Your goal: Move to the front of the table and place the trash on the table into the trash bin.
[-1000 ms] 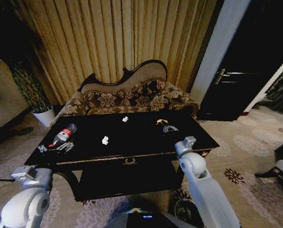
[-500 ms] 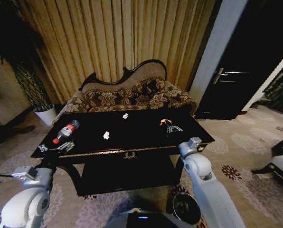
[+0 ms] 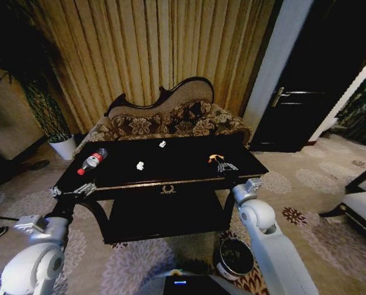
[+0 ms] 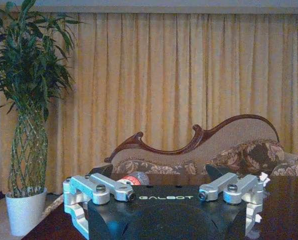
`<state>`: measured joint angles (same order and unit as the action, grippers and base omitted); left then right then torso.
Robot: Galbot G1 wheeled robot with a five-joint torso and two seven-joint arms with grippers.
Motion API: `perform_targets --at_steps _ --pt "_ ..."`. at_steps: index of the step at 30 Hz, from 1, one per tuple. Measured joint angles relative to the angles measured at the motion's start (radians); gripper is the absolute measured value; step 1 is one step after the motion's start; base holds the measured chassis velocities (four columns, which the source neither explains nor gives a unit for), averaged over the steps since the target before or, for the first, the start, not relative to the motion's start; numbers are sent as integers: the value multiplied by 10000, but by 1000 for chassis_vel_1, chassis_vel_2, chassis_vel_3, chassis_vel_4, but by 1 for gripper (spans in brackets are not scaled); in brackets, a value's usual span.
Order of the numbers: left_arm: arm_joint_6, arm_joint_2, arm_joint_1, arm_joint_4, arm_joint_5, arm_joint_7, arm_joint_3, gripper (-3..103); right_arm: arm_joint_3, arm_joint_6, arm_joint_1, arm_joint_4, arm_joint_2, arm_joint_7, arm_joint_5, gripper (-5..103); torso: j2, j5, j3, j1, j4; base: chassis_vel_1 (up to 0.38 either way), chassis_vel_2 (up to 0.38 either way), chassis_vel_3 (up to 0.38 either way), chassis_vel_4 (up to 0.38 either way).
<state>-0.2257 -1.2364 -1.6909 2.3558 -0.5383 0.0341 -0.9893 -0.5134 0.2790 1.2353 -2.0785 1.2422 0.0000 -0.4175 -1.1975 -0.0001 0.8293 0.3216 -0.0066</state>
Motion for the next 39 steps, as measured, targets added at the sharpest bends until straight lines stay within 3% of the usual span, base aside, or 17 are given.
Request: perform_targets --at_steps 30,39 --pt "60 -173 -70 49 206 -32 12 100 -281 -313 238 377 181 -1 157 2 -6 0 -4 -8 2 150 -146 -162 148" --pt "155 -210 15 57 210 -82 -4 100 -970 -1699 606 3376 280 0 1188 2 5 1 3 6 1 0 0 0 0"
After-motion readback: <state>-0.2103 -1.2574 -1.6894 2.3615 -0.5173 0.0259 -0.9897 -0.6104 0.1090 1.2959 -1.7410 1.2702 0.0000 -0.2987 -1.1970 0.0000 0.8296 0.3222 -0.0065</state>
